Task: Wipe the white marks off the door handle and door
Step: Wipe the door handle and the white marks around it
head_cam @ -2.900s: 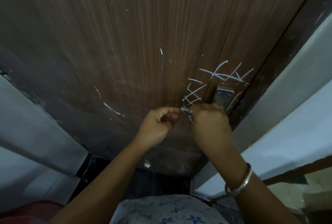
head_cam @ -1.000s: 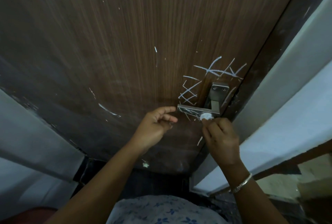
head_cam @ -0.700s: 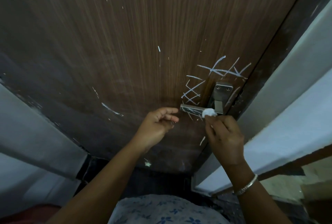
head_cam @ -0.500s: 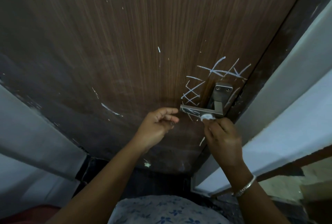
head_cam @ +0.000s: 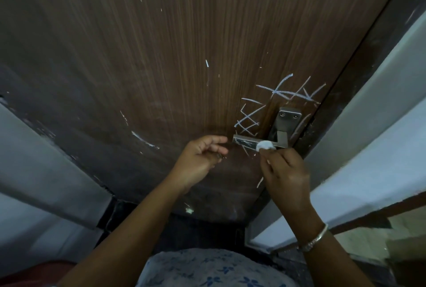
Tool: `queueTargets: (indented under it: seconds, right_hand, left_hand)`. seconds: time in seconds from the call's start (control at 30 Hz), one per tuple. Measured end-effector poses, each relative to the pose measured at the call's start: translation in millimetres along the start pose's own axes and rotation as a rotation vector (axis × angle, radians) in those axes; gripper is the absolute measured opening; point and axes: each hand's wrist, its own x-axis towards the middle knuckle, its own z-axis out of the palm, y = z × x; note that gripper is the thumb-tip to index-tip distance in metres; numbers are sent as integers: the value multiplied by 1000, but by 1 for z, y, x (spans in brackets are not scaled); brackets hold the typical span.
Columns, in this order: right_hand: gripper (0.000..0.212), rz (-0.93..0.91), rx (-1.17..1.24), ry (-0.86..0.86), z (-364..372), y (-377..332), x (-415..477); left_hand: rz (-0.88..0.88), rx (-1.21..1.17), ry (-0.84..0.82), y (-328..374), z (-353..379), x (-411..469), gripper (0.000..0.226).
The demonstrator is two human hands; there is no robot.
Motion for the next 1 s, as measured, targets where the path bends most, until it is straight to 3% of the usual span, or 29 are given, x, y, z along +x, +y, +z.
queueTargets:
  seconds: [0.2, 0.8, 1.0]
  right_hand:
    - [16, -89, 5, -112, 13, -14, 5]
    - [15, -120, 32, -10, 12, -14, 11]
    - [19, -190, 27, -94, 23, -29, 19]
  left_hand:
    - [-5, 15, -22, -2, 2, 1, 44]
    - [-20, -26, -46, -6, 6, -3, 56]
    - [-33, -56, -11, -8, 6, -2, 55]
